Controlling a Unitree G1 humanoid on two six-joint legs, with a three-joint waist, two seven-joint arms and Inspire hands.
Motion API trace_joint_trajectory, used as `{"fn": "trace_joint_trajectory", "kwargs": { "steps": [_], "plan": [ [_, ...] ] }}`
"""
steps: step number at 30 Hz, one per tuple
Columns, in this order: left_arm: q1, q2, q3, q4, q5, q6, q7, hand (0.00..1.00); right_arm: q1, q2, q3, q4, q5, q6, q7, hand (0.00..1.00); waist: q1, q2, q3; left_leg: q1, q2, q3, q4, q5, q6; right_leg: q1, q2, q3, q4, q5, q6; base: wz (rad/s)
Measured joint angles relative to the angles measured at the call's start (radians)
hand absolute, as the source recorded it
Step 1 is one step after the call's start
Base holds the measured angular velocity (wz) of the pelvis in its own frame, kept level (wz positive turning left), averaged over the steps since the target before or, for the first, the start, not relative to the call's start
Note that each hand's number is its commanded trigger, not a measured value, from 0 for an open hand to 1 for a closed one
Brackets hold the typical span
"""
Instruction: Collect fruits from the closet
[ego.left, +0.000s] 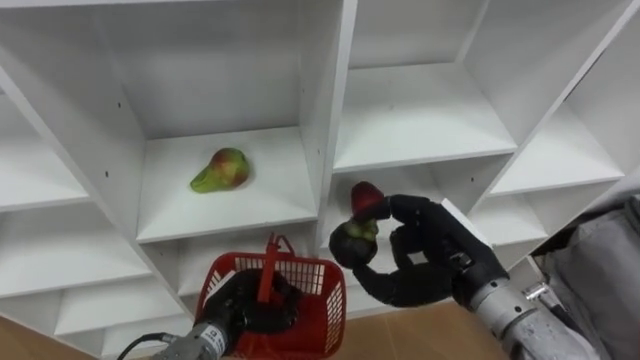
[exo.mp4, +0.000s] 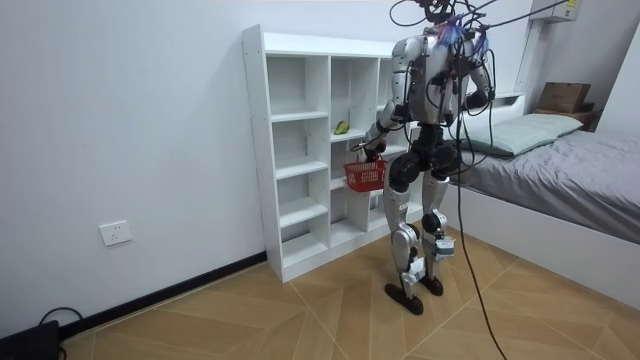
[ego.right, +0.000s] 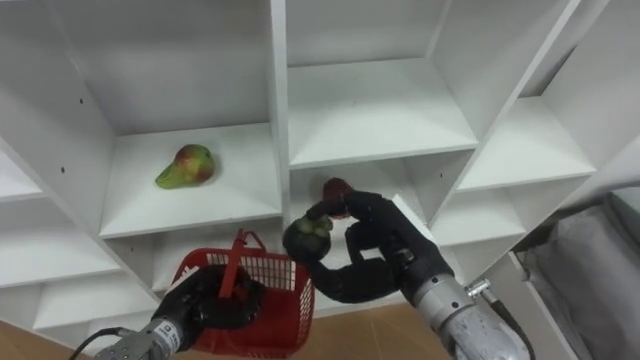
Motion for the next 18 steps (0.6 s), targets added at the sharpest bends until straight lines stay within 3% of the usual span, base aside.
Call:
{"fn": "trace_joint_trajectory", "kwargs": {
  "steps": [18],
  "plan": [
    [0.001,0.0,-0.02,-0.041,-0.002,-0.002,0.0,1.0,0.001,-0.006,0.077,0.097,-0.002,0.009,0.043,1.0,0.015,-0.01,0.0014,-0.012,0.0,-0.006,0.003,0.0,0.0,-0.016,-0.002,-0.015,0.015,0.0,0.0,0.0]
  ]
}}
